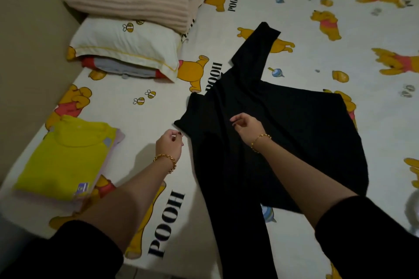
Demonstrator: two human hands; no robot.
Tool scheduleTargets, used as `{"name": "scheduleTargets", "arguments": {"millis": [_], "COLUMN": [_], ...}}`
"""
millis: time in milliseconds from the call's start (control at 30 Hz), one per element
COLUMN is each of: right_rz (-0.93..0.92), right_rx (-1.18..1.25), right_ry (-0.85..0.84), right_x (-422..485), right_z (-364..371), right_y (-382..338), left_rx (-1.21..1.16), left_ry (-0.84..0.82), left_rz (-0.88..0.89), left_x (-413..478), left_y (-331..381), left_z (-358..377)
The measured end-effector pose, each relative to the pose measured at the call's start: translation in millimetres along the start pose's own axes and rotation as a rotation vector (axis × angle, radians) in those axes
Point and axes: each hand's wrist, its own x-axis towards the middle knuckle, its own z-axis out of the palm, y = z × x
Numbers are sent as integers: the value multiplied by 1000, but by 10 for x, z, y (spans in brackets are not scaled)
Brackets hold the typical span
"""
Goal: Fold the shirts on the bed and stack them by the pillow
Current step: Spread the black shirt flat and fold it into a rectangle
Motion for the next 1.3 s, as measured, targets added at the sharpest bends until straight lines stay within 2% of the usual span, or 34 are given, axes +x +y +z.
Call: {"name": "scheduleTargets", "arguments": {"millis": [100, 133, 267, 433, 533, 667, 767, 967, 1167, 1233, 1300], "right_rz": [-32, -43, -56, -58, -99, -200, -268, -284, -153, -151, -224], "right_rx": [-30, -42, -39, -92, -159, -385, -550, -888, -850, -746, -629], "right_ry": [9, -12, -15, -75, -111, 14, -29, -312, -326, -266, -158], "right_x": [153, 628, 886, 1237, 1368, 1651, 1808, 2032, 2180, 2192, 2206], "right_z": [16, 41, 70, 207, 299, 477, 641, 947, 1164, 1221, 1286], "right_y": [13, 93, 170, 307, 248, 90, -104, -409, -479, -565, -668], "left_rx": [68, 63, 144, 121, 181, 109, 98, 12, -98, -114, -125], "left_ry": [2, 36, 65, 111, 217, 420, 399, 294, 241, 259, 321], "left_rz": [-46, -92, -208, -349, -284, -214, -175, -155, -66, -41, -37], "left_x": [64, 385, 505, 737, 762, 764, 781, 883, 901, 932, 1004], "left_y": [-74, -113, -96, -69, -14, -100, -309, -419, -529, -555, -539], "left_z": [80, 387, 621, 918, 954, 812, 700, 610, 564, 504, 387]}}
